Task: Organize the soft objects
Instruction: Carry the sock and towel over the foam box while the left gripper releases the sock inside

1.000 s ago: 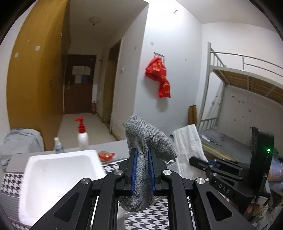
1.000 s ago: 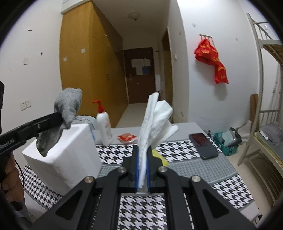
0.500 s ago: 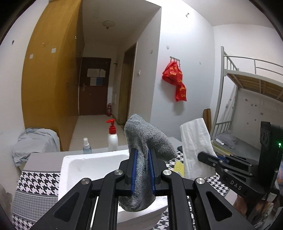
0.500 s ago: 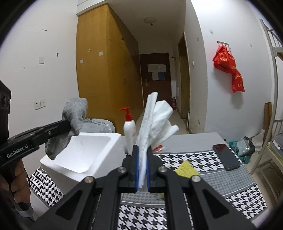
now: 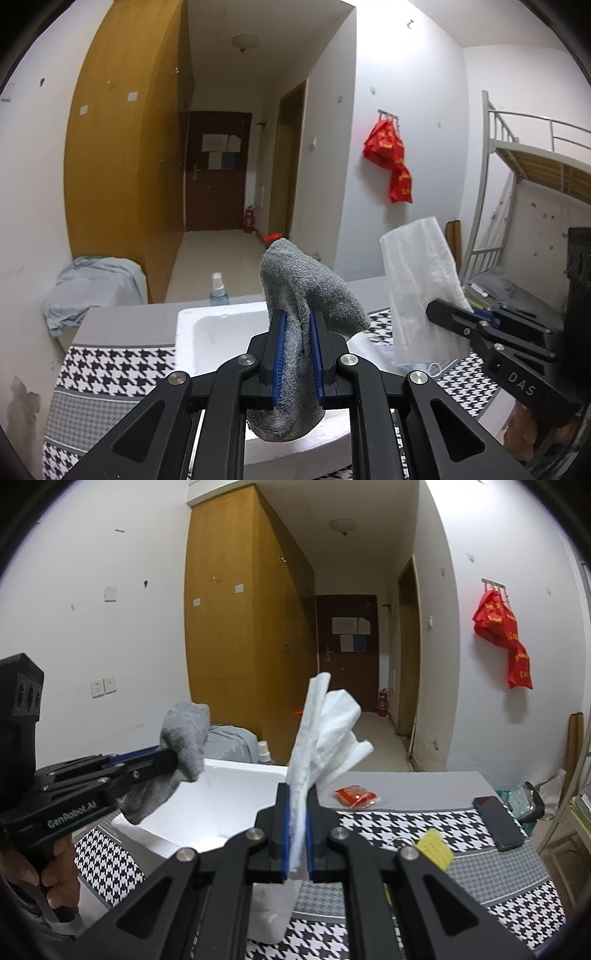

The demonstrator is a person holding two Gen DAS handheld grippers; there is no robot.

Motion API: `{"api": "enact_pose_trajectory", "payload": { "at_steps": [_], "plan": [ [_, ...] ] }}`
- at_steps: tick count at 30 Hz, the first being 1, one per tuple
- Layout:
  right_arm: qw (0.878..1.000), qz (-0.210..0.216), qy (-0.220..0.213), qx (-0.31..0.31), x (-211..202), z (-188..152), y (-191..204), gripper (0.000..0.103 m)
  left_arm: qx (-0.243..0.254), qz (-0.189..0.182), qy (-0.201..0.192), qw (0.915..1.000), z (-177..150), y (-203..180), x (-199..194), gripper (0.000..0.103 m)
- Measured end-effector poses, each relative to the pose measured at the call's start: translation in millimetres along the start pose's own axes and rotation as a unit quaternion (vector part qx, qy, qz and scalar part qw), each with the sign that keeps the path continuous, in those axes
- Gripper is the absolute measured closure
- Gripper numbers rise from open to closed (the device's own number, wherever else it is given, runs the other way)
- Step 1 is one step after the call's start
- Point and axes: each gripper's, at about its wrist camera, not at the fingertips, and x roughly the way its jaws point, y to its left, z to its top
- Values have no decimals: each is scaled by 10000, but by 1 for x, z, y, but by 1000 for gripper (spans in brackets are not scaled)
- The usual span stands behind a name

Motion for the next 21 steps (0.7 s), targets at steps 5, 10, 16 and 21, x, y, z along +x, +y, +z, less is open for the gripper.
{"api": "enact_pose_trajectory", "payload": {
  "at_steps": [5,10,16,21],
  "plan": [
    [9999,76,47,-74,7,2,6,93,94,143,136,9998,-5,6,6,78],
    [9999,70,84,-113,10,2,9,93,58,215,2,9998,-6,12,3,22],
    [9998,52,116,-153,14,4,15,93,15,329,-104,9994,-6,19,-3,13],
    [9997,99,136,-193,17,6,21,93,-82,400,-166,9990,-7,30,-9,7]
  ]
}}
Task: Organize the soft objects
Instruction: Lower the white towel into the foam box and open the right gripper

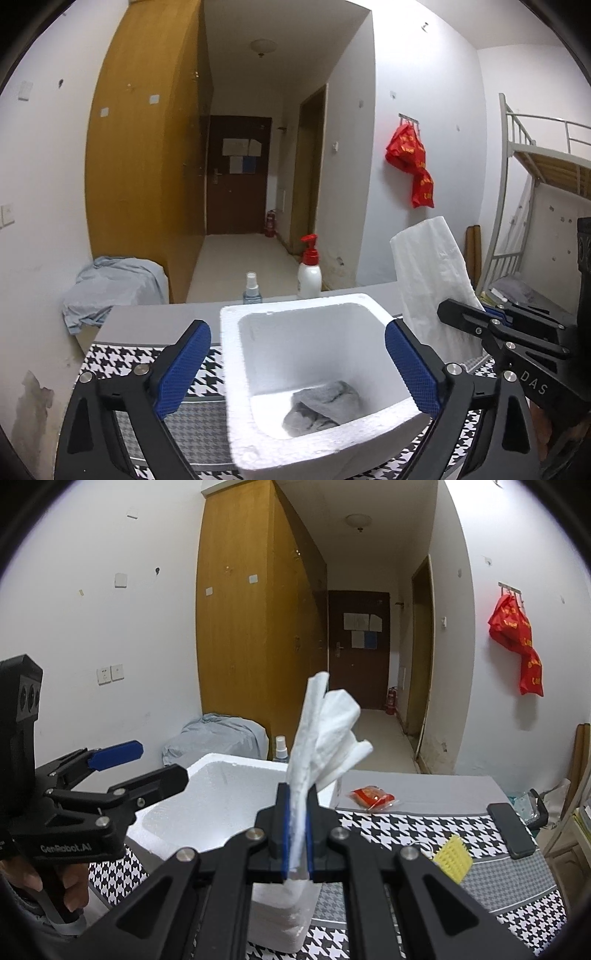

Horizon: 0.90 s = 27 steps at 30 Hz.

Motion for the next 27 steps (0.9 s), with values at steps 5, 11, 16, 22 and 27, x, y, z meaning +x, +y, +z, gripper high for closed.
{"api": "enact_pose_trajectory", "payload": {
  "at_steps": [5,11,16,22,27],
  "plan": [
    [9999,99,50,-47,7,2,6,93,-74,124,-100,9998,1,11,-7,6],
    [9996,252,112,-98,17,4,16,93,-201,310,-201,9991,1,25,-15,5],
    [9992,331,203,-137,26,4,25,93,-190,416,-201,9987,-1,30,-18,5],
    [9982,512,286,-135,31,5,31,93,-237,444,-186,9986,-2,37,-21,5],
    [9982,485,327,-156,35,6,35,93,-276,459,-194,9984,-4,42,-23,5]
  ]
}}
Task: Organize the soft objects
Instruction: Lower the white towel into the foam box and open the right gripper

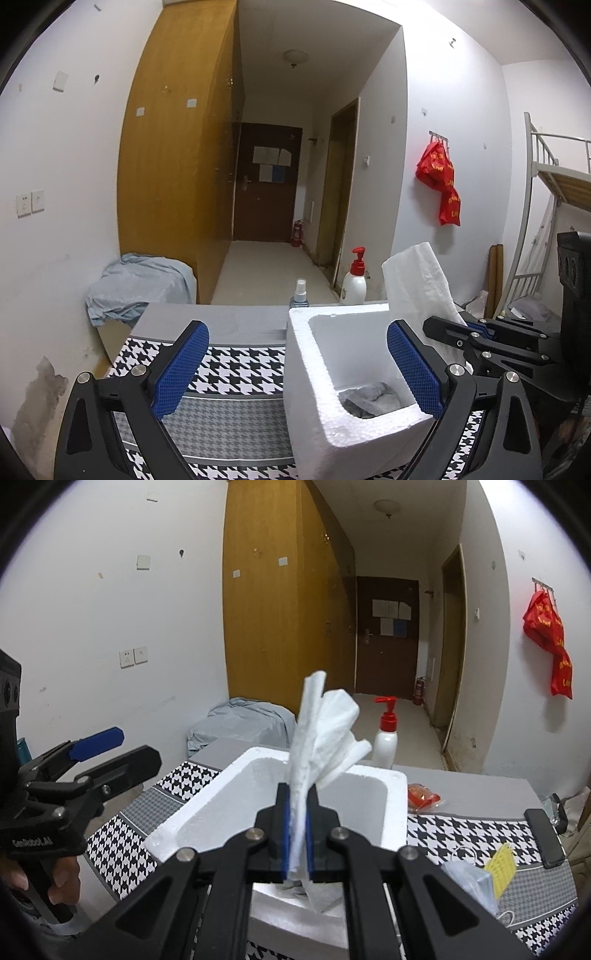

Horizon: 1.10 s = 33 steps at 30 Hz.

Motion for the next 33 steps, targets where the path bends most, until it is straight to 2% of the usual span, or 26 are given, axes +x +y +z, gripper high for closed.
{"api": "enact_pose_trajectory", "payload": {
  "at_steps": [10,12,13,14,15,16,17,33],
  "plan": [
    [9998,99,154,31,9,-1,2,93,-36,-3,19,10000,-2,8,-1,5],
    [9997,148,210,27,12,-1,2,89,-43,-16,27,10000,-2,9,-1,5],
    [9996,150,226,21,13,-1,3,78,-43,-6,28,10000,-2,9,-1,5],
    [9996,145,225,18,13,-2,3,60,-39,-1,28,10000,-2,9,0,5],
    [9997,141,202,20,14,-2,4,49,-23,-9,33,10000,-3,9,0,5],
    [9998,140,142,35,13,-2,3,32,-20,-3,30,10000,-3,9,0,5],
    [9998,151,100,44,12,-2,2,26,-25,8,18,10000,-3,10,-1,5],
    [9998,142,-86,116,-13,-5,-6,24,46,-33,-16,10000,0,-2,-10,5]
  ]
}}
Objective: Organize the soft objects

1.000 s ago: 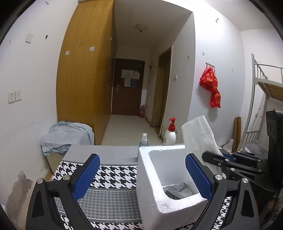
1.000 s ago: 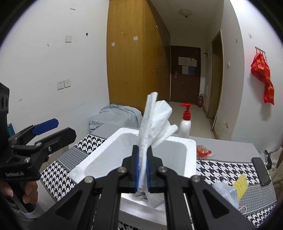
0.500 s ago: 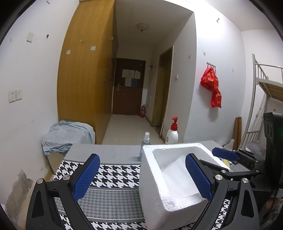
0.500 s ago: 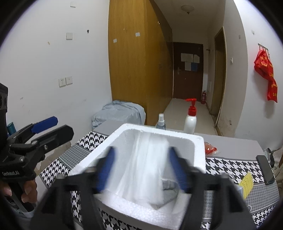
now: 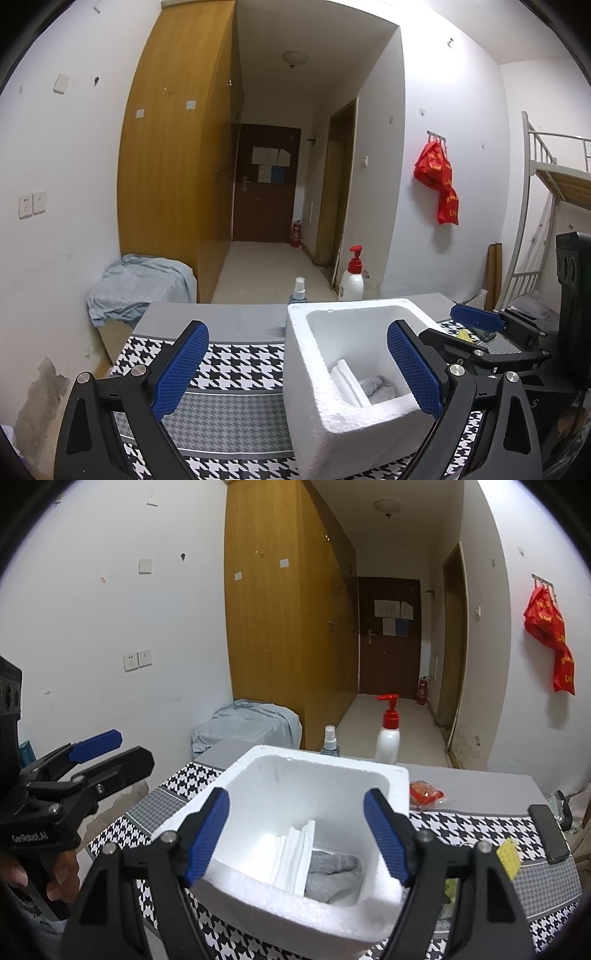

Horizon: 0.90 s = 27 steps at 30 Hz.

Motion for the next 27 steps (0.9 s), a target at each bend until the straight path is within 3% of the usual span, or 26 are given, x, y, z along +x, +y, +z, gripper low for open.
{"api": "enact_pose_trajectory", "payload": {
  "at_steps": [6,17,27],
  "plan": [
    [10000,-38,-79,33,-13,-2,-4,23,100,-106,-93,9998,0,-10,-11,4],
    [9994,-97,-341,38,-34,-6,-7,3,89,-122,-167,9997,-2,-19,-21,1],
    [9990,-119,-431,45,-43,-12,-7,2,113,-143,-195,9996,-3,-23,-28,1]
  ]
}}
